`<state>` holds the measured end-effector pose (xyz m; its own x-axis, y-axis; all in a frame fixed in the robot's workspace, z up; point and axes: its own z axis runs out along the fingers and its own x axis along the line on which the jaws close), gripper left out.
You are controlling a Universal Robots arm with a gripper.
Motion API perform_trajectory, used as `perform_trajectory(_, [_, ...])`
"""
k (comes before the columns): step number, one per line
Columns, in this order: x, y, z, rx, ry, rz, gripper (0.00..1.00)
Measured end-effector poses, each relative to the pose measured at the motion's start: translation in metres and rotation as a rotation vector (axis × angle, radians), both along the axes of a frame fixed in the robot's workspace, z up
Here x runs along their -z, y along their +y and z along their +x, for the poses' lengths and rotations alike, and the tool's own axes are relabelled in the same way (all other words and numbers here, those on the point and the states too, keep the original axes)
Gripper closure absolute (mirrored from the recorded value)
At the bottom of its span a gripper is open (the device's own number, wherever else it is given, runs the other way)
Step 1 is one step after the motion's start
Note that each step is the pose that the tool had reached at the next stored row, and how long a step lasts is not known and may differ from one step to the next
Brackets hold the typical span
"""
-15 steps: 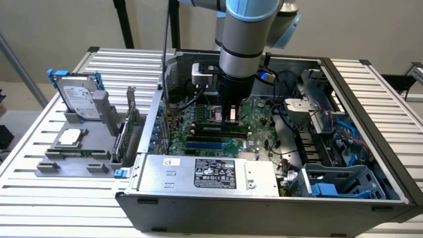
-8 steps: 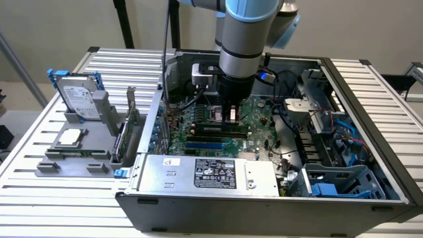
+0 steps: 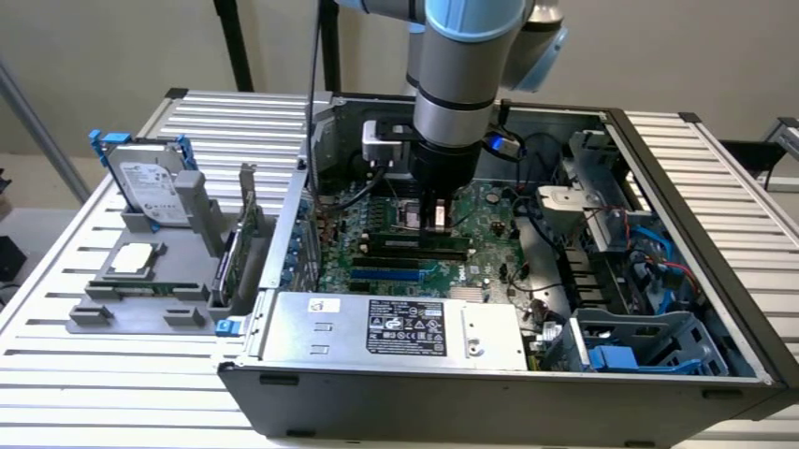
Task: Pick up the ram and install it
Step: 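Insert the ram into the slot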
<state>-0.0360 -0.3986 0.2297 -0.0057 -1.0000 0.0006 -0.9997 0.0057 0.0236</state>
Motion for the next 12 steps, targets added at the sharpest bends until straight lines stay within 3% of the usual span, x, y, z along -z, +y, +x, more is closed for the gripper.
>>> perform_trajectory(12, [0.0032, 0.0014, -0.0021, 0.002, -0.0049, -0.0008, 0.86])
